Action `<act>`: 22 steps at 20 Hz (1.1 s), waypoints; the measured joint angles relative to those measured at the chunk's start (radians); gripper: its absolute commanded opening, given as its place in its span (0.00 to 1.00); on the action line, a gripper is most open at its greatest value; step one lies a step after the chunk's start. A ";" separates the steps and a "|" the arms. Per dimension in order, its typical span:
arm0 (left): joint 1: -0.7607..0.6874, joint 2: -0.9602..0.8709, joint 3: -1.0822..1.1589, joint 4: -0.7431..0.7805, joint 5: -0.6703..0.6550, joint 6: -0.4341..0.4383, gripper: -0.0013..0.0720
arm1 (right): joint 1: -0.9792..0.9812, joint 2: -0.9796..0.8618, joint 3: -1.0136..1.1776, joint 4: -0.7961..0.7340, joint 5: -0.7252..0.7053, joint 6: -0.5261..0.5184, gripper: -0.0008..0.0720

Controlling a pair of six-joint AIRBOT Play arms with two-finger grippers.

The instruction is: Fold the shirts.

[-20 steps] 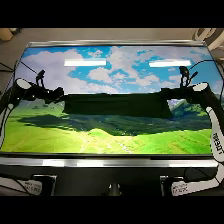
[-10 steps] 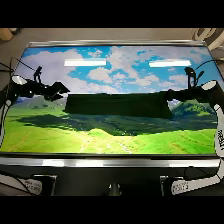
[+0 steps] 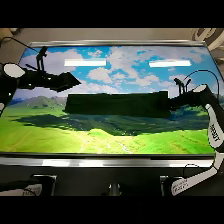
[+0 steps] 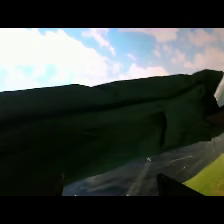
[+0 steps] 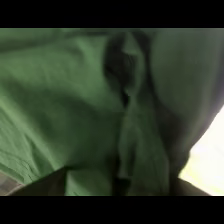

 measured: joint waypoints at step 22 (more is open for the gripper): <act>-0.541 -0.520 0.019 -0.692 0.370 0.075 0.05 | 0.054 0.583 0.044 0.150 0.315 0.042 0.04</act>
